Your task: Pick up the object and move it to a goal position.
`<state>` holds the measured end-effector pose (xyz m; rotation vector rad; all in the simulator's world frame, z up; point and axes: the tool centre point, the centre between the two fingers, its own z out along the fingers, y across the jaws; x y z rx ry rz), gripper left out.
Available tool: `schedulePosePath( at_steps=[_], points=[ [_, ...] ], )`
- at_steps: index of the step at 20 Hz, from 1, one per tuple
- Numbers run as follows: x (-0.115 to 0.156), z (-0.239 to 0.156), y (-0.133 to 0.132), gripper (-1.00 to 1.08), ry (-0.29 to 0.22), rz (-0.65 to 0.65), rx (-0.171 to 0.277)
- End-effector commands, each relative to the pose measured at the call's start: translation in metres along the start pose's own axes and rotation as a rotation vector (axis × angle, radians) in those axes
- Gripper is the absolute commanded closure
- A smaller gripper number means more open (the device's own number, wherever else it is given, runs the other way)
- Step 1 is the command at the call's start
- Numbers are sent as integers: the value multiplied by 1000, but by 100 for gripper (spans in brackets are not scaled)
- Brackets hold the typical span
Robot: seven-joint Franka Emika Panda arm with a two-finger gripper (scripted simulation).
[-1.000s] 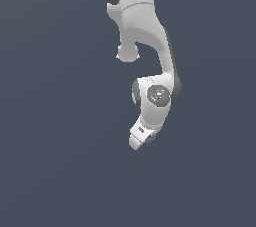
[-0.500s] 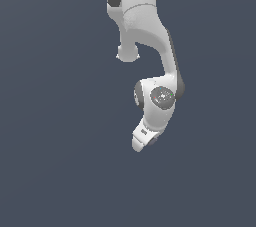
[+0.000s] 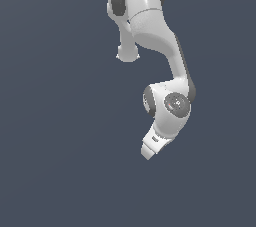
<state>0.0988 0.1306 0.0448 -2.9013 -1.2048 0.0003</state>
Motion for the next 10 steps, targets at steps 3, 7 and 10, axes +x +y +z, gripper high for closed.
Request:
schedulePosePath(
  at_steps=[3,7,10],
  points=[
    [23,-2,-2,108,0,0,0],
    [38,-4,-3,108,0,0,0],
    [45,-4,-4,108,0,0,0]
  ],
)
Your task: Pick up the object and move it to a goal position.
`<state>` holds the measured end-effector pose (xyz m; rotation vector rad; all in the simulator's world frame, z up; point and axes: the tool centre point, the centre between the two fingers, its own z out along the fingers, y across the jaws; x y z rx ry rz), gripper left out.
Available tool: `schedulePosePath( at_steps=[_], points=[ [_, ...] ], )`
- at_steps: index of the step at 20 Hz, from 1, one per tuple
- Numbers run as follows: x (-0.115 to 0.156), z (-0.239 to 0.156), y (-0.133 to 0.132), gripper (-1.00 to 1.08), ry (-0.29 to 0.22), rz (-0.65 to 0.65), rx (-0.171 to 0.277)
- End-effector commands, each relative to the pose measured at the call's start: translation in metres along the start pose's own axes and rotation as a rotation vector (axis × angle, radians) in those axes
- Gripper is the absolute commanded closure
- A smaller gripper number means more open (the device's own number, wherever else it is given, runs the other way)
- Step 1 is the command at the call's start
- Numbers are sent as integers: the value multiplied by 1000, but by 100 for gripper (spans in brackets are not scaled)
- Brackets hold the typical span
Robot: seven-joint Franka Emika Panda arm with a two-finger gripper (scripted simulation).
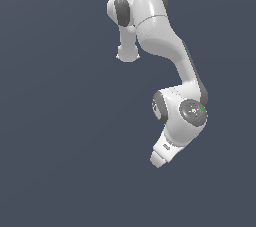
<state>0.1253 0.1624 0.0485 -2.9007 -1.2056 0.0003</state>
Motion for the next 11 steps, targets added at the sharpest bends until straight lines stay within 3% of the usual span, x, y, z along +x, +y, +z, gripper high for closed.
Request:
schedulePosePath(
  at_steps=[1,11],
  points=[
    [6,-1,0,108,0,1,0],
    [15,-1,0,108,0,1,0]
  ],
)
